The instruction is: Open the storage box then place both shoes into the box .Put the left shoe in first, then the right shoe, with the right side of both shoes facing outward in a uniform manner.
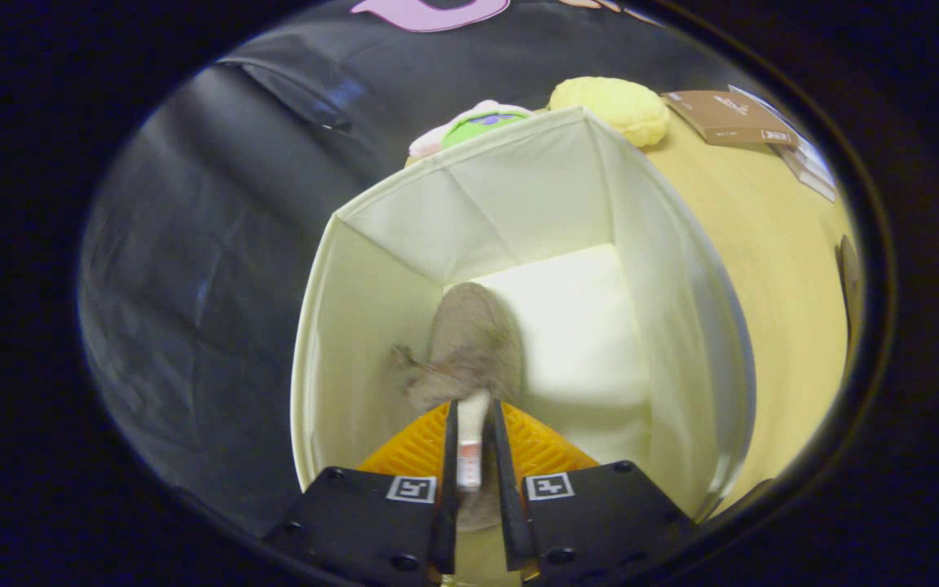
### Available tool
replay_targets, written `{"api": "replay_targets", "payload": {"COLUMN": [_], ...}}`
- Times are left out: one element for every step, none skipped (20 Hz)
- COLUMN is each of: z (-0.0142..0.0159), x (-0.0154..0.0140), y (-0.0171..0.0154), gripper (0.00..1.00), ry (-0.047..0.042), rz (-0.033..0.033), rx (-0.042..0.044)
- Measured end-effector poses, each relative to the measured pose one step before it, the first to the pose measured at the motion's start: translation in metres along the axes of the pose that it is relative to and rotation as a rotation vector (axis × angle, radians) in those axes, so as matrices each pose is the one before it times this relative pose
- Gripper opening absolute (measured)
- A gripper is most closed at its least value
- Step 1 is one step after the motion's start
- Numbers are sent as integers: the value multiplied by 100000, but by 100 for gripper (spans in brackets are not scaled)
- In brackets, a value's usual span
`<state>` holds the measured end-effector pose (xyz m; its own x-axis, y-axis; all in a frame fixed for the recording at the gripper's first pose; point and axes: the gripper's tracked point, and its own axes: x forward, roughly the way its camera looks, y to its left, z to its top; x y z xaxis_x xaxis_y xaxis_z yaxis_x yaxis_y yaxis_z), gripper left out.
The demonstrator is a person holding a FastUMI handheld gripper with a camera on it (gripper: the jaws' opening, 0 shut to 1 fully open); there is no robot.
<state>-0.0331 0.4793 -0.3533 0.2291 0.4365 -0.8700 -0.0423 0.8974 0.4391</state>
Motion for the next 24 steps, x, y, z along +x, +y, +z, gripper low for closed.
{"api": "replay_targets", "payload": {"z": [214,321,284,194,333,200,293,269,390,346,530,466,635,725,732,542,627,371,329,225,553,185,185,-12], "x": [-354,-325,-545,-700,-683,-852,-810,-892,-834,-999,-1036,-1032,-1015,-1004,-1026,-786,-882,-1113,-808,-891,-915,-851,-776,-583], "y": [349,232,226,387,359,451,338,86,75,-192,-365,-377,-614,-933,-897,-967,-1028,-1354,-1263,-1132,-1478,-1253,-1533,-1607], "gripper": [35,44,53,62,71,79,88,97,97,97,98,100,100,100,100,100,100,100,100,100,100,100,100,100], "ry": [-738,-719,-1252,-1731,-1480,-1575,-1099,-1102,-1371,-1108,-1725,-2227,-2749,-3503,-3560,-2936,-2913,-2095,-1327,-1957,-2146,-1639,-1001,-695], "rz": [1985,1426,1199,1834,1391,2458,2286,1738,1521,647,399,206,-94,-1080,-481,-1143,-606,-1494,-1748,-1919,-2286,-1514,-1992,-1940], "rx": [-273,-1463,-2344,-2036,-2188,-2228,-1250,-963,-1015,-1615,-2243,-2551,-2730,-2547,-2646,-2190,-1954,-1968,-1683,-1848,-1973,-1792,-1464,-1230]}}
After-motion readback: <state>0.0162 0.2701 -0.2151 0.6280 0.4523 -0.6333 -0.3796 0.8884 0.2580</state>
